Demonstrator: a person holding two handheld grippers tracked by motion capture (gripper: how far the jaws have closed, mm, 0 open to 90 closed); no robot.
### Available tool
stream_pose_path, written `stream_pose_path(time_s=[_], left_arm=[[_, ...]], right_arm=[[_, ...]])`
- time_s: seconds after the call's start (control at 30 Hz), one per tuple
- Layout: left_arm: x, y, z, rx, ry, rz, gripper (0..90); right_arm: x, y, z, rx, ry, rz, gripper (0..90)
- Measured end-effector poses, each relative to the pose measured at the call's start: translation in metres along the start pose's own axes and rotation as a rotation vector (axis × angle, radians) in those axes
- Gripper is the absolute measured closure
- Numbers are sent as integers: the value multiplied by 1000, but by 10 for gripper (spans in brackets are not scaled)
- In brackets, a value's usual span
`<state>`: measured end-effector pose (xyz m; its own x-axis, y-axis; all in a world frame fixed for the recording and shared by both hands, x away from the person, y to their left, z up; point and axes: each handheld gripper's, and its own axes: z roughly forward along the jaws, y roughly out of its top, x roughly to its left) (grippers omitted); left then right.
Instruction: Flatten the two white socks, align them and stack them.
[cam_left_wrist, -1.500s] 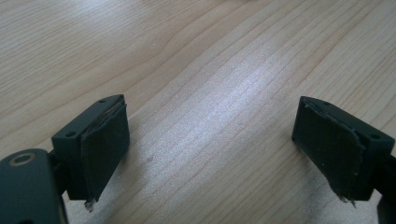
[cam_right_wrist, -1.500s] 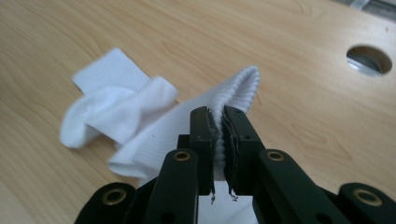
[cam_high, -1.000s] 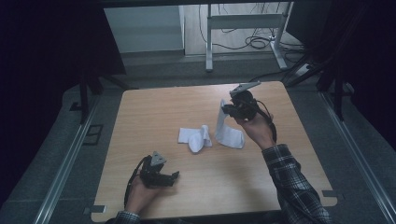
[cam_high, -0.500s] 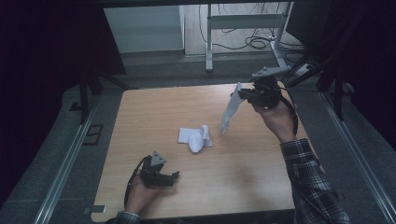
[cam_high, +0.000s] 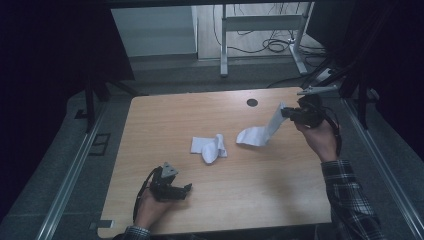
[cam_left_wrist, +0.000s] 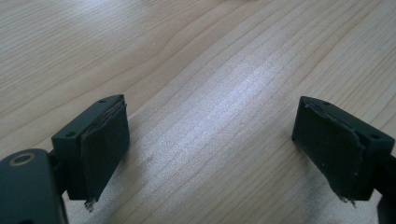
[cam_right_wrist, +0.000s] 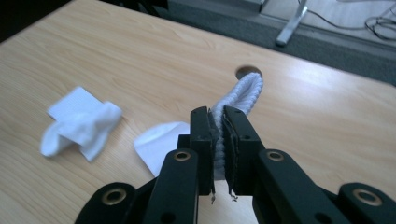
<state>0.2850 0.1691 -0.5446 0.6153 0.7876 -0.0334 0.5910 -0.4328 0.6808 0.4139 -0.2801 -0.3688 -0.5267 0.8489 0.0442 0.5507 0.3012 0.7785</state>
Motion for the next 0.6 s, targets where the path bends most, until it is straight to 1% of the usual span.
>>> stream_pose_path(time_s=[0.03,0.07,0.1,0.13,0.17,0.43,0.5,0.53,0.57,0.6], left_arm=[[0,0,0,-1,0,0,112],[0,0,0,-1,1,-1,112],[0,0,0,0,1,0,112],[0,0,0,-1,1,0,112],[0,0,0,-1,1,6,112],[0,0,0,-2,2,-1,115],[0,0,0,-2,8,-6,125],[0,1,0,-2,9,-8,129],[0,1,0,-6,10,-9,129],[0,1,1,-6,10,-9,129]], right_arm=[[-4,-5,1,8,-2,6,820],[-11,-15,2,27,-9,18,818],[-11,-15,2,27,-9,18,818],[-18,-27,5,46,-20,29,818],[-18,-27,5,46,-20,29,818],[-45,-75,16,121,-47,80,811],[-50,-87,20,140,-44,96,809],[-55,-100,23,163,-39,114,809],[-55,-100,23,163,-39,114,809],[-56,-106,26,175,-38,124,809]])
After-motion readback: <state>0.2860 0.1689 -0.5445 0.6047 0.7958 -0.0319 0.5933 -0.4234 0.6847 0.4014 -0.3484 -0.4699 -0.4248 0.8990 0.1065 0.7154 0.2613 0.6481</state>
